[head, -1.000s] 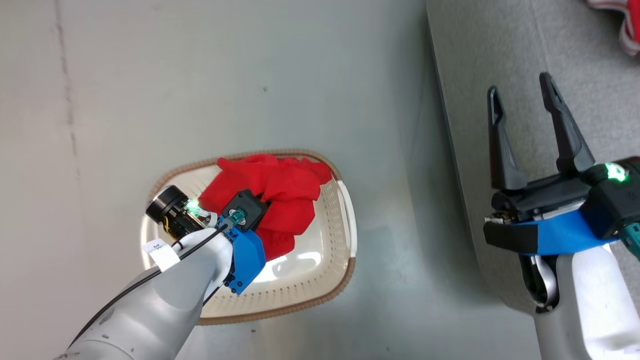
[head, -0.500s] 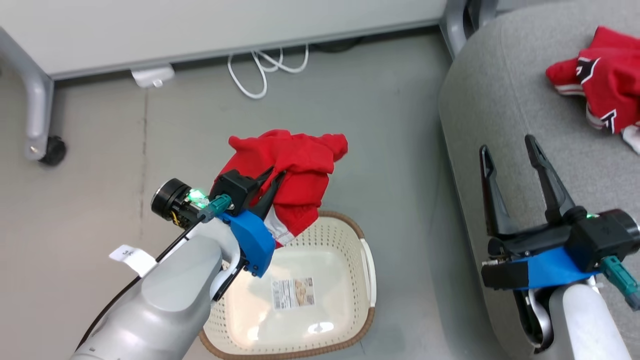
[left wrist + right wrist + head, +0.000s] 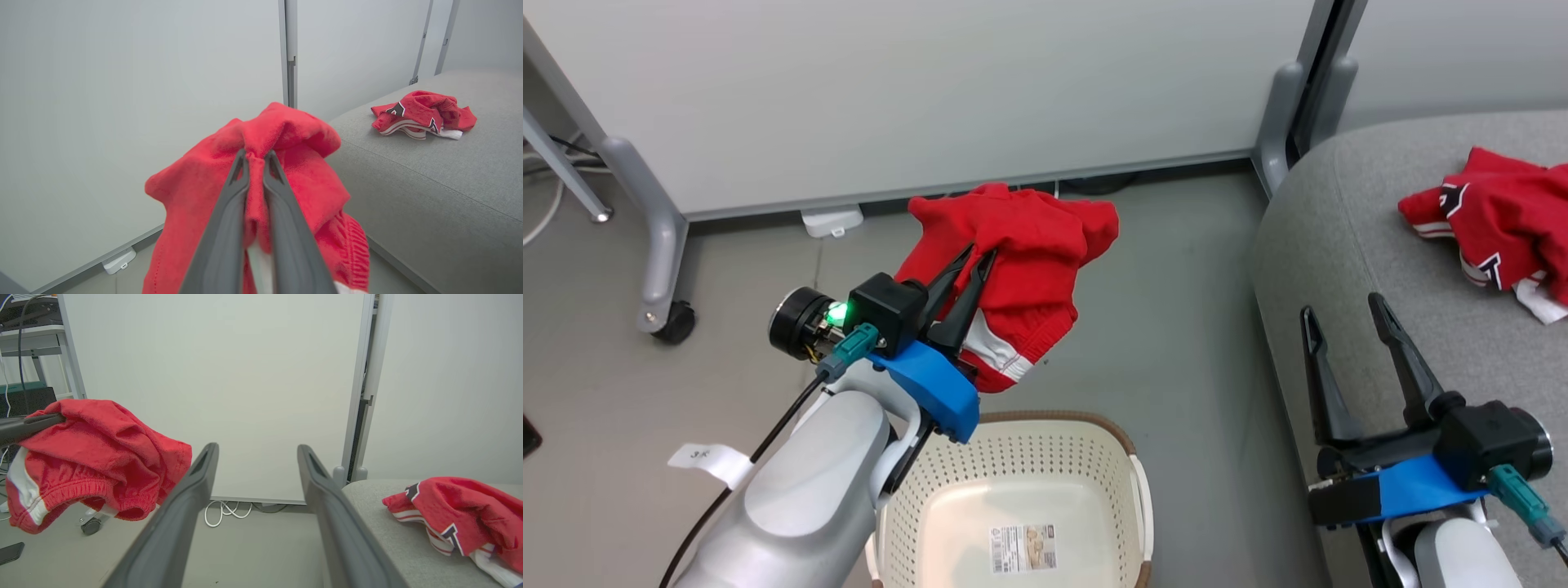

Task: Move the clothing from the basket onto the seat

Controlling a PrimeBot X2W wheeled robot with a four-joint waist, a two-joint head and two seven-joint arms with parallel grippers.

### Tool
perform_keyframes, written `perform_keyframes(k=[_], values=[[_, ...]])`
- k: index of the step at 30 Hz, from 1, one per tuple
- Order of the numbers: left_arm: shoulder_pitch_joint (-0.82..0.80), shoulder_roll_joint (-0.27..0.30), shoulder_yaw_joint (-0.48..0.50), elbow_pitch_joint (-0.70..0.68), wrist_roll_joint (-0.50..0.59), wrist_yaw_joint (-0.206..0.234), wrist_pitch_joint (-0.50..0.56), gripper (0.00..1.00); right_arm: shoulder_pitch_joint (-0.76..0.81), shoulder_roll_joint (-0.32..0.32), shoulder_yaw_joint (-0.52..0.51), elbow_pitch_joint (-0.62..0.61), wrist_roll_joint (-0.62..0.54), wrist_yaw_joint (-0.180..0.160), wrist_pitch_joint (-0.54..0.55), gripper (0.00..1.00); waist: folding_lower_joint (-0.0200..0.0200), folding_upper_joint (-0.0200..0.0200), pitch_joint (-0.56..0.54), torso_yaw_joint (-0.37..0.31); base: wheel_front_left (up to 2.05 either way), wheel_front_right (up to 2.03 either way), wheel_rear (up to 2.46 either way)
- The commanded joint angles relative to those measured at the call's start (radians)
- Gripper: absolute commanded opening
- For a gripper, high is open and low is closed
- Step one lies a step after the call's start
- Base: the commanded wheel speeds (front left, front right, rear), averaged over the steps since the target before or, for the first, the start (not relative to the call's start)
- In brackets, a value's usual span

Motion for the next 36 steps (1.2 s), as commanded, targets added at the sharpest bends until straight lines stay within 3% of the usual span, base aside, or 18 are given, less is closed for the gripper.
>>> perform_keyframes(k=[1,8,22,36], values=[[0.016,-0.002,0.01,-0.014,0.008,0.006,-0.005,0.0,0.018,0.0,0.001,0.003,0.007,0.0,0.0,1.0,0.0001,-0.0001,-0.022,0.01,0.0,0.0,0.0],[0.073,-0.018,0.065,-0.11,0.055,0.005,-0.005,0.0,0.061,0.0,0.013,0.011,0.024,0.0,0.0,1.0,0.0001,-0.0001,-0.062,0.027,0.0,0.0,0.0],[0.096,-0.02,0.079,-0.193,0.095,0.001,-0.005,0.0,0.09,0.0,0.044,0.049,0.066,0.0,0.0,1.0,0.0001,-0.0001,-0.078,0.038,0.0,0.0,0.0],[0.049,-0.044,0.065,-0.207,0.113,-0.008,-0.005,0.0,0.022,-0.001,0.367,0.109,0.174,0.0,0.0,1.0,0.0001,-0.0001,-0.032,0.076,0.0,0.0,0.0]])
